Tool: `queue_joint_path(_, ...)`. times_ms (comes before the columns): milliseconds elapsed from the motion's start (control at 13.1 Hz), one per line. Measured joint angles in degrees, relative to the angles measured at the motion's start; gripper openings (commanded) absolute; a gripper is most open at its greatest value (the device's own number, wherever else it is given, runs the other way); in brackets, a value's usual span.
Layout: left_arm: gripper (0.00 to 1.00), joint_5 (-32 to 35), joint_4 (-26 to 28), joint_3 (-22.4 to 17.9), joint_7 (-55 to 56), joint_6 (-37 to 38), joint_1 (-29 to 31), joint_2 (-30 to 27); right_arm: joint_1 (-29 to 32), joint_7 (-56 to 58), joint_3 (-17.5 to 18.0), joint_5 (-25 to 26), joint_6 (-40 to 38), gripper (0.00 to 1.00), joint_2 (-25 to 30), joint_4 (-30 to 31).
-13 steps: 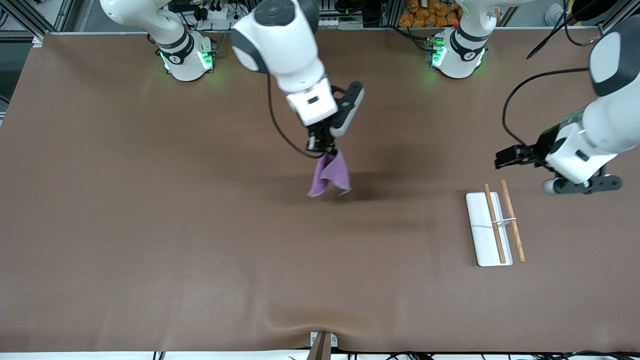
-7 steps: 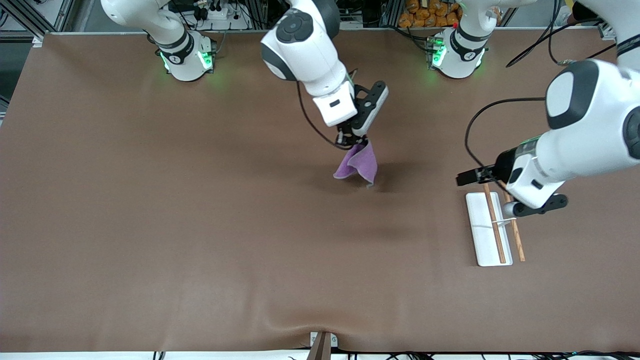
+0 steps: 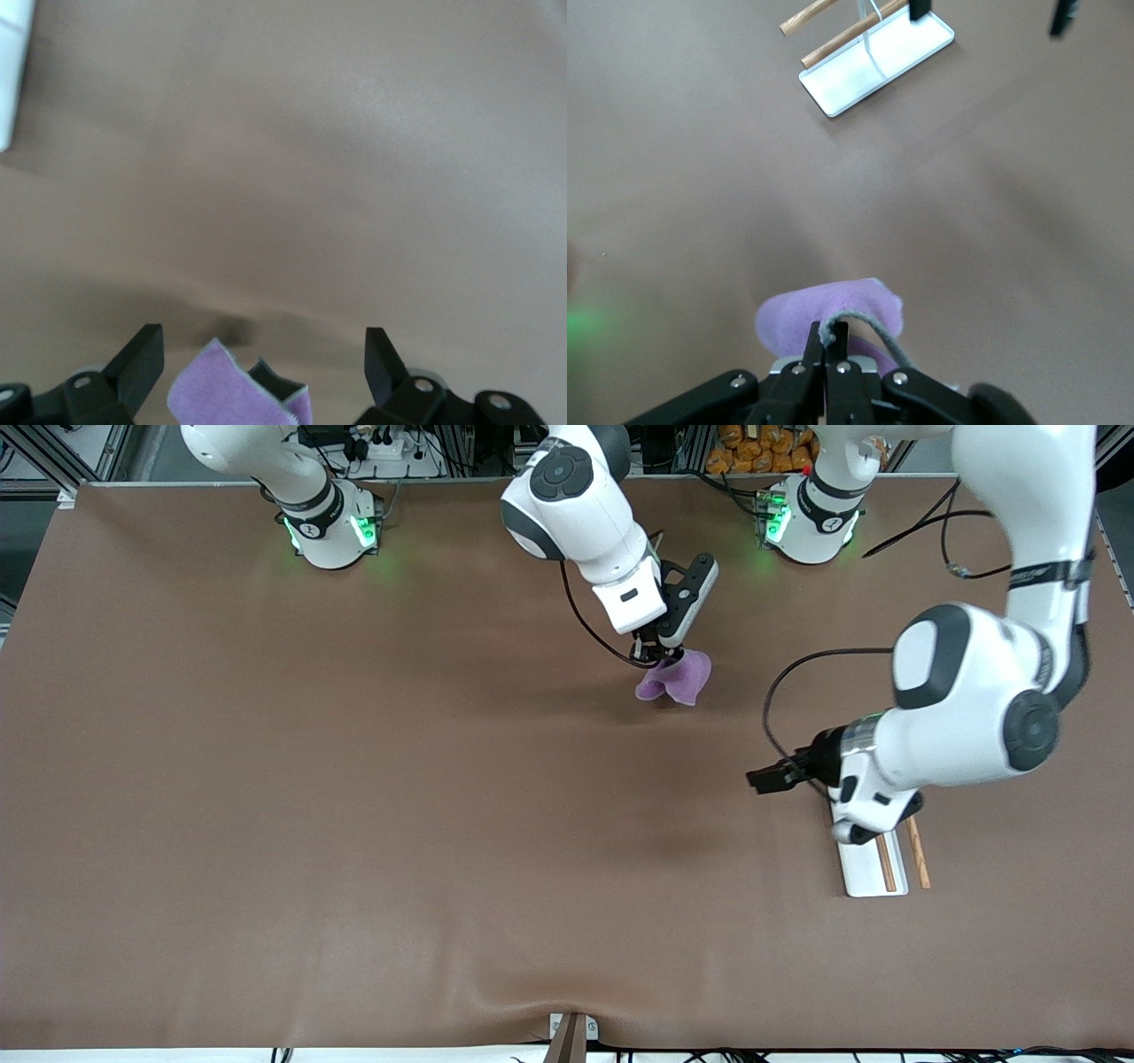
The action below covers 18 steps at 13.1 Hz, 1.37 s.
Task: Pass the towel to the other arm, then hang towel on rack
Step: 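Carry the towel while the left gripper reaches toward it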
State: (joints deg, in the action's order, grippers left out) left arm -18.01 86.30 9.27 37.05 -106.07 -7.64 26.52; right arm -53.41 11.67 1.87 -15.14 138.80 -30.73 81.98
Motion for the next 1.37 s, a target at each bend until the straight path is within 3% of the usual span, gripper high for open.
queue_joint_path(992,1.0,-0.1,0.1,0.2,7.7,2.9,-8.8,7.4,0.3,0.0,-0.5,-1.5,0.0,0.0,-0.2,-0.5)
queue_joint_path(1145,0.91,-0.1,0.1,0.2,9.7,3.8,-9.4,7.5,1.0,0.0,-0.6,-1.5,0.0,0.0,-0.2,-0.6)
queue_joint_path(1374,0.68,-0.1,0.1,0.2,11.6,5.1,-10.0,7.5,2.0,-0.1,-0.7,-3.9,0.0,0.0,-0.2,-0.6)
